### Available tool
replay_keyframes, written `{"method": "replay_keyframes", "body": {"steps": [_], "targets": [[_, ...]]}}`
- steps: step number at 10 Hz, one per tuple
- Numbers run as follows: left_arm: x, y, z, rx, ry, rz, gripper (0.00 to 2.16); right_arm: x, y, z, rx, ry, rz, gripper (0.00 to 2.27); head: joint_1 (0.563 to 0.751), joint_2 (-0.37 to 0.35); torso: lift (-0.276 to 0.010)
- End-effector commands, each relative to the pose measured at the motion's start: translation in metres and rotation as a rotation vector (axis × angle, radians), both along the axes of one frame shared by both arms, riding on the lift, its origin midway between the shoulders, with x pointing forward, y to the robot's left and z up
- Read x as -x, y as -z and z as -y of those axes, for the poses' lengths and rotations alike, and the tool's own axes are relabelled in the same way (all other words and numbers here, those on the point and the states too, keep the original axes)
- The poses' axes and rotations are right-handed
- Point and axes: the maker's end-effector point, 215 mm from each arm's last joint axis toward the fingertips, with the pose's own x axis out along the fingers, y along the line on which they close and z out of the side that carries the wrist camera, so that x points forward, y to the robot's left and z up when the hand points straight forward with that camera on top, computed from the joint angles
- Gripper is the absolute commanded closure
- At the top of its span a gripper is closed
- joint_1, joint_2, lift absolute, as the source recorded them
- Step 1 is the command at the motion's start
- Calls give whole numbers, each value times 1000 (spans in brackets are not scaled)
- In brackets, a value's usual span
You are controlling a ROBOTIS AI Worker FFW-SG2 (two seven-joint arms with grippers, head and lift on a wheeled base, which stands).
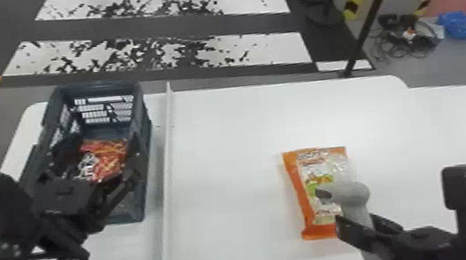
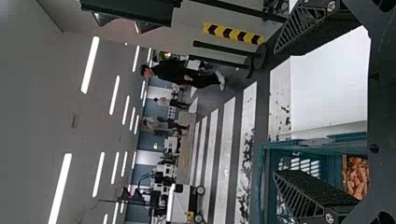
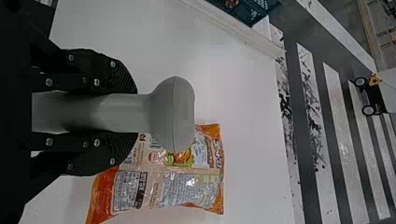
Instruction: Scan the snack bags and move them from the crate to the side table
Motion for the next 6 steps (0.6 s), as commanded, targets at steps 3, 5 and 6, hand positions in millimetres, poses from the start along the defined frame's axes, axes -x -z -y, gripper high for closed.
{"method": "replay_keyframes", "body": {"steps": [3, 5, 6], "targets": [[2, 3, 0, -6, 1, -2, 87, 7, 10, -15, 9, -13, -20, 2246, 695, -47, -87], [4, 1, 2, -6, 9, 1, 83, 2, 18, -17, 18, -18, -13, 2243, 695, -39, -87], [6, -1, 1, -8, 8, 5, 83, -7, 29, -11, 30, -9, -11, 2243, 695, -39, -87]]}}
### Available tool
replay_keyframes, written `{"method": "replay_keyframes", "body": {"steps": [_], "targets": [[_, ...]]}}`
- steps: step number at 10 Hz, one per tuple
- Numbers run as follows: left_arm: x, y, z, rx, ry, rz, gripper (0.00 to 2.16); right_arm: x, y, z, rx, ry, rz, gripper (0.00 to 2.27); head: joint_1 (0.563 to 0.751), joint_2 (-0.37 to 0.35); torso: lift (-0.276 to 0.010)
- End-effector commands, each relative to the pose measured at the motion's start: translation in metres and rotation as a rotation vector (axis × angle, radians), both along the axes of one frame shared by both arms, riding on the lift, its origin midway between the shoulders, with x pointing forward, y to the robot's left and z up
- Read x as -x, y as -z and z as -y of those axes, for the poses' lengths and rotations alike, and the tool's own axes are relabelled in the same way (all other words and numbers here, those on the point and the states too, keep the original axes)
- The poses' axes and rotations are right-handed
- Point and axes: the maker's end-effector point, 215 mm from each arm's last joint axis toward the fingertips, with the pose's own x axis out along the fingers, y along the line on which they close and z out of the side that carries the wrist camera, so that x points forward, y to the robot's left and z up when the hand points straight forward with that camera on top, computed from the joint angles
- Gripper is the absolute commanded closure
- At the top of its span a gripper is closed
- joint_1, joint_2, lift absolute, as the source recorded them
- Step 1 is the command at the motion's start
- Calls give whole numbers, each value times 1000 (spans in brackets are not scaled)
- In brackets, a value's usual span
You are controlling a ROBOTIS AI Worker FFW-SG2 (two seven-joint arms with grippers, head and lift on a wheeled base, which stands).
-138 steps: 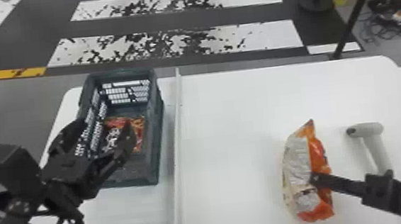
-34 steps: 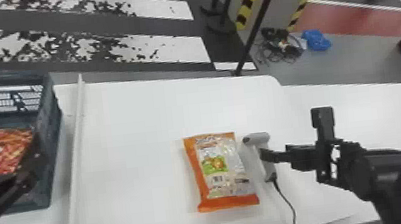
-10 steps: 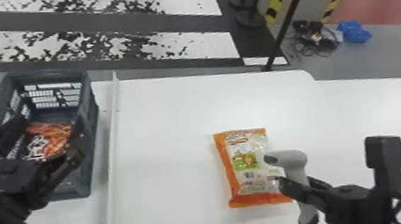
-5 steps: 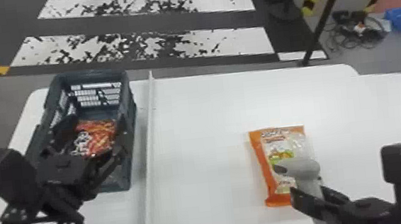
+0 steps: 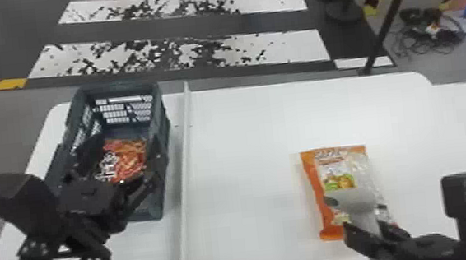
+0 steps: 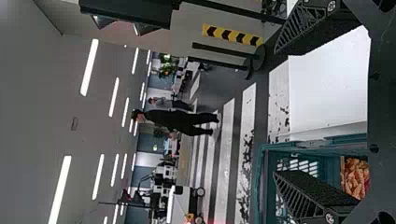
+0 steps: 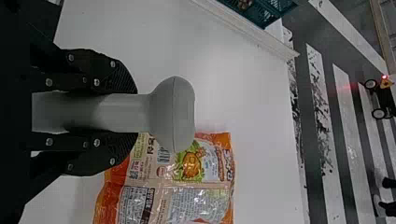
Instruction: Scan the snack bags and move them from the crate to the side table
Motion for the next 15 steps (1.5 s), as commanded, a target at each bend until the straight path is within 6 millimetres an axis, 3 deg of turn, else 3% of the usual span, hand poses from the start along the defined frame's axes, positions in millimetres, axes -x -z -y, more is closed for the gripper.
{"method": "replay_keyframes", "body": {"steps": [1, 4, 8, 12, 14, 15], "targets": [[3, -2, -4, -5, -6, 1, 83, -11, 17, 11, 16, 16, -5, 2243, 695, -44, -87], [5, 0, -13, -17, -19, -1, 80, -24, 40, 25, 30, 28, -21, 2243, 695, -58, -87], [4, 0, -15, -16, -25, 1, 80, -24, 52, 30, 35, 31, -34, 2246, 695, -67, -87], [2, -2, -15, -18, -26, 5, 80, -34, 37, 30, 28, 32, 3, 2246, 695, -64, -87], [2, -4, -12, -23, -19, 6, 80, -53, 17, 58, 18, 73, 40, 2246, 695, -69, -87], [2, -4, -11, -23, -17, 4, 80, -63, 8, 83, 20, 108, 56, 2246, 695, -92, -87]]}}
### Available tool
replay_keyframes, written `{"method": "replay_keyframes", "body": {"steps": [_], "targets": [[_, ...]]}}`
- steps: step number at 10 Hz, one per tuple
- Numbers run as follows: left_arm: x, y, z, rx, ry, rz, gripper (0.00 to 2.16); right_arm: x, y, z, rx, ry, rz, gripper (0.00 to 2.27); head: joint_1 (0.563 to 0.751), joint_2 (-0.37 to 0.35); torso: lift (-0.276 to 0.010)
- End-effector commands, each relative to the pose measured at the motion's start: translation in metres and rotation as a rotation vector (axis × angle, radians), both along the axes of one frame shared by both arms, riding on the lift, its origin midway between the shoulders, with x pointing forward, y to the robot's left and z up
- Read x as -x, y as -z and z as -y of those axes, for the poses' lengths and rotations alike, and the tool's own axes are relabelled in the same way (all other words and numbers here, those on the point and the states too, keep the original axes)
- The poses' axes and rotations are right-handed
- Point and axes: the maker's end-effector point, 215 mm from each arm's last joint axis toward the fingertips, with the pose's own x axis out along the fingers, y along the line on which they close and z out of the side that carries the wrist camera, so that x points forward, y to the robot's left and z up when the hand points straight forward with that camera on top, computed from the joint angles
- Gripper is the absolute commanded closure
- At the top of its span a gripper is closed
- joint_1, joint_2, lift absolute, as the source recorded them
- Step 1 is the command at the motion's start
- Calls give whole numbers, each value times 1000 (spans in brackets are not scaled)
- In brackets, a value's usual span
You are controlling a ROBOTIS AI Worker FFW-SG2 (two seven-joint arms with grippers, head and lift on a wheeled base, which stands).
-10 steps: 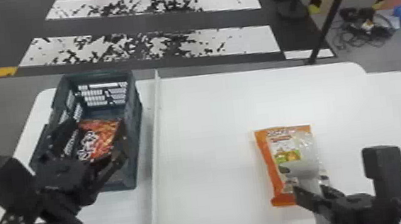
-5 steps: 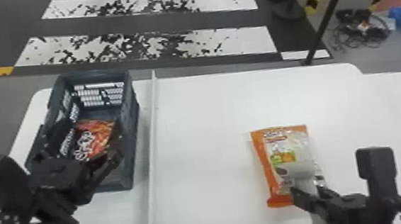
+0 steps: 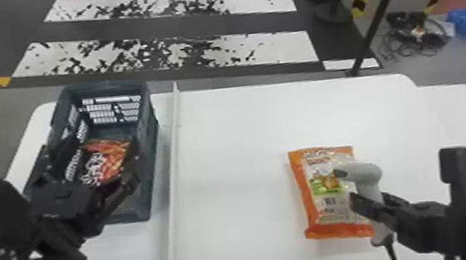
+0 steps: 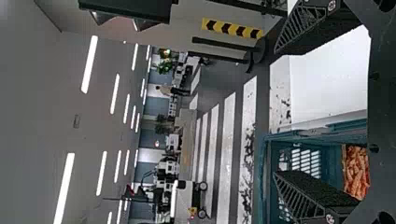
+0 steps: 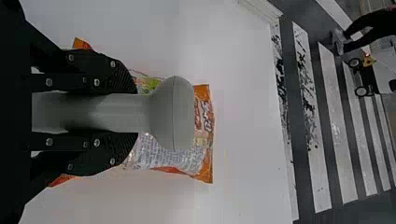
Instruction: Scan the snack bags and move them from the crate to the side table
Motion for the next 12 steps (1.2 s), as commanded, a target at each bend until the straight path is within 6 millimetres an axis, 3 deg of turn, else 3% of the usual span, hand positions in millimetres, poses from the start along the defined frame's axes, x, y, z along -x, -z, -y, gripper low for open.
{"method": "replay_keyframes", "body": {"steps": [1, 4, 6, 7, 9, 12], "targets": [[0, 2, 2, -5, 5, -7, 80, -18, -6, 41, -1, 50, 17, 2246, 695, -123, -87], [5, 12, 3, -17, 10, -29, 80, -56, 8, 128, -43, 130, 20, 2246, 695, -223, -87], [5, 15, 3, -21, 13, -39, 80, -72, 19, 172, -58, 156, 7, 2243, 695, -296, -87], [5, 25, 5, -25, 23, -68, 80, -72, 26, 190, -42, 167, 5, 2246, 695, -311, -87], [2, 30, 5, -20, 27, -75, 80, -67, 53, 207, -32, 169, -40, 2246, 695, -350, -87], [-3, 29, 3, -18, 26, -71, 80, -66, 87, 206, -21, 135, -71, 2246, 695, -350, -87]]}}
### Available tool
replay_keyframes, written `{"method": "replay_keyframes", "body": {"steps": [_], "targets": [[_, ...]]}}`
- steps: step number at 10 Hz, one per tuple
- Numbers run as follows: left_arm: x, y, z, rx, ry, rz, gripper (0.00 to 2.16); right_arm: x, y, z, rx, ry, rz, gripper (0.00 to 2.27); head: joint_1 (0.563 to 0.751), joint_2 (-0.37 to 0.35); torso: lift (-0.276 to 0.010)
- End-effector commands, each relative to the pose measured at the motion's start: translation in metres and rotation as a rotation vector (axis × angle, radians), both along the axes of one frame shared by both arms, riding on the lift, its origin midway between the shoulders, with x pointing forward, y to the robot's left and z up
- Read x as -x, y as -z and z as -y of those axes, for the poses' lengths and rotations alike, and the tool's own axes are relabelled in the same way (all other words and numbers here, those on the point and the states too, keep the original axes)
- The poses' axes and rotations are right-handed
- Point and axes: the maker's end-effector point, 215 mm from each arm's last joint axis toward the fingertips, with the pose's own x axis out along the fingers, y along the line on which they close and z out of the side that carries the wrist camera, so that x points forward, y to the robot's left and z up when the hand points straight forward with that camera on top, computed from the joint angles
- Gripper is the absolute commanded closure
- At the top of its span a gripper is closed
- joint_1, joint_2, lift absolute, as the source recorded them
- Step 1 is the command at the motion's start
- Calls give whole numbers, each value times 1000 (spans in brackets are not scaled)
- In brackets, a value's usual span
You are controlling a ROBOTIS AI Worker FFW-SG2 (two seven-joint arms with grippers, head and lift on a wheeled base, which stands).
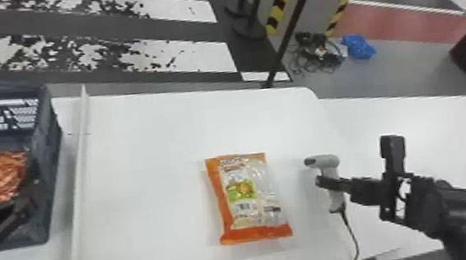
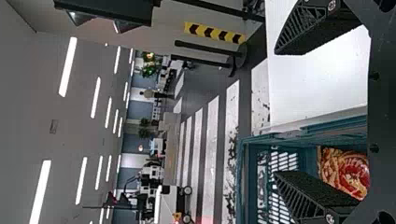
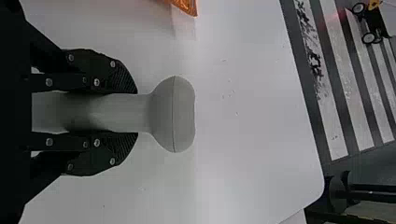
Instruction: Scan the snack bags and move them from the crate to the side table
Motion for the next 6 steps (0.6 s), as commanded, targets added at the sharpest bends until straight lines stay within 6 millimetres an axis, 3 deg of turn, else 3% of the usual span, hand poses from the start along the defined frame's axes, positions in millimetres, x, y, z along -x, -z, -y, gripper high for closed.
{"method": "replay_keyframes", "body": {"steps": [1, 3, 5, 6], "targets": [[-4, 1, 0, 3, 0, 1, 80, -1, 9, -1, 3, -9, -14, 2243, 695, -350, -87], [-9, 5, 0, 2, 0, -8, 80, -3, 12, -3, 8, -16, -18, 1919, 695, -350, -87], [-14, 6, 5, 4, 10, -19, 80, -11, 2, 2, 19, -13, 18, 53, 695, -350, -87], [-15, 7, 8, 7, 12, -20, 80, -12, -6, 6, 20, -7, 33, 16, 695, -350, -87]]}}
